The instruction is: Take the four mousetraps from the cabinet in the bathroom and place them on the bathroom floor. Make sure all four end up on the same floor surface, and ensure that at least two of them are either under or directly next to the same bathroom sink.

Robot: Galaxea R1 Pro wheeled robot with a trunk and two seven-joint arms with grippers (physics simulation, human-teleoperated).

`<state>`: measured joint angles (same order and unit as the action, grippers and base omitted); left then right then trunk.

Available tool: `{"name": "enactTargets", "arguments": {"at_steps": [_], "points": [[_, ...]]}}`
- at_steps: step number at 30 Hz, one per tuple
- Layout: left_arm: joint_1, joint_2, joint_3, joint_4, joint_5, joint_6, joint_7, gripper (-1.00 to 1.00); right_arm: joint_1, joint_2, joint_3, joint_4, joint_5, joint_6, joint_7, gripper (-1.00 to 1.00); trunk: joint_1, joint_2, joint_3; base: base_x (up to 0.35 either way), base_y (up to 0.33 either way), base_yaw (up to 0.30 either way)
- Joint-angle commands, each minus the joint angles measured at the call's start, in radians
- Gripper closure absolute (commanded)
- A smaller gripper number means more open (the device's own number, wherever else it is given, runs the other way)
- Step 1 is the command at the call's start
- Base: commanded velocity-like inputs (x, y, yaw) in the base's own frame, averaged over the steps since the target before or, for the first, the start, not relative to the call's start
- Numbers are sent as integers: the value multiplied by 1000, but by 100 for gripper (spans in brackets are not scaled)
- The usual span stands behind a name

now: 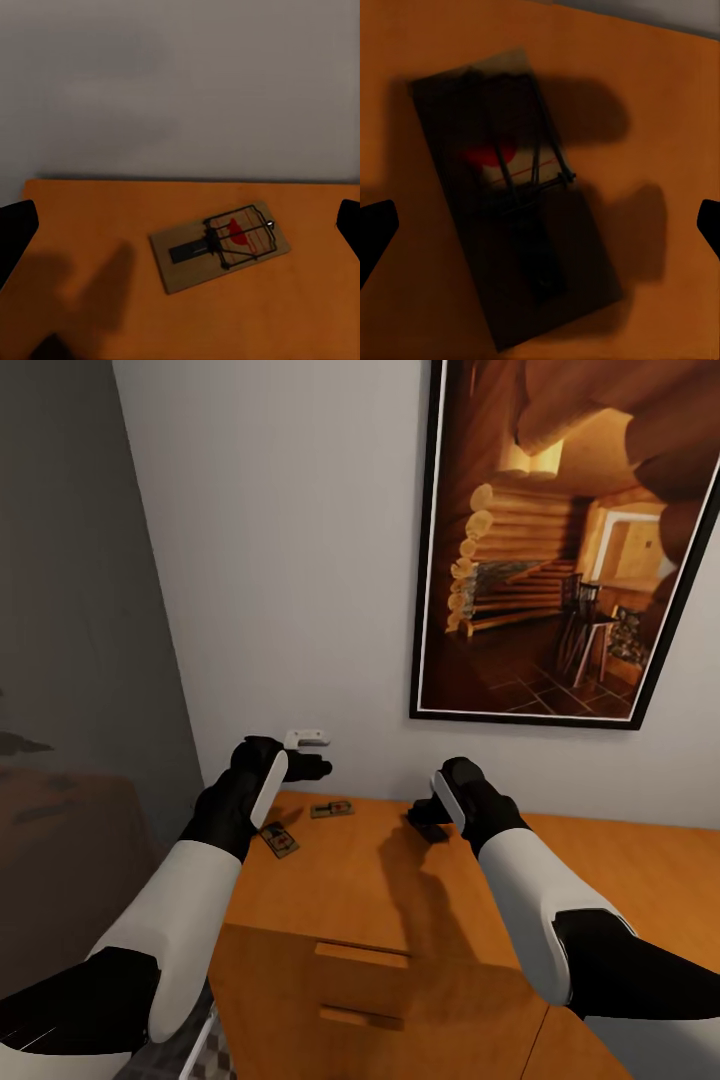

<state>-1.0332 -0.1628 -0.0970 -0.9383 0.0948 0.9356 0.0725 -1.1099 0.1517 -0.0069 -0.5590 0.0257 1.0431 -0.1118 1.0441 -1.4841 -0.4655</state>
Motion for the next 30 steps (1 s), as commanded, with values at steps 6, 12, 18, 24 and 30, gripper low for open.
{"name": "enactTargets", "arguments": {"at_steps": [6,12,18,24,30], "points": [[-1,0,-1,-1,9,4,7,-100,-1,-1,-1,-1,2,4,-1,-100,23,-43,-20,0,0,0],[-1,0,-1,-1,8,5,7,-100,-1,-1,-1,-1,2,4,-1,-100,27,-50,-23,0,0,0],[-1,0,-1,-1,8,5,7,-100,-1,0,-1,-1,2,4,0,-100,27,-50,-23,0,0,0],[-1,0,-1,-1,8,5,7,-100,-1,1,-1,-1,2,4,-1,-100,27,-50,-23,0,0,0],[-1,0,-1,-1,8,5,7,-100,-1,1,-1,-1,2,4,0,-100,27,-50,-23,0,0,0]]}}
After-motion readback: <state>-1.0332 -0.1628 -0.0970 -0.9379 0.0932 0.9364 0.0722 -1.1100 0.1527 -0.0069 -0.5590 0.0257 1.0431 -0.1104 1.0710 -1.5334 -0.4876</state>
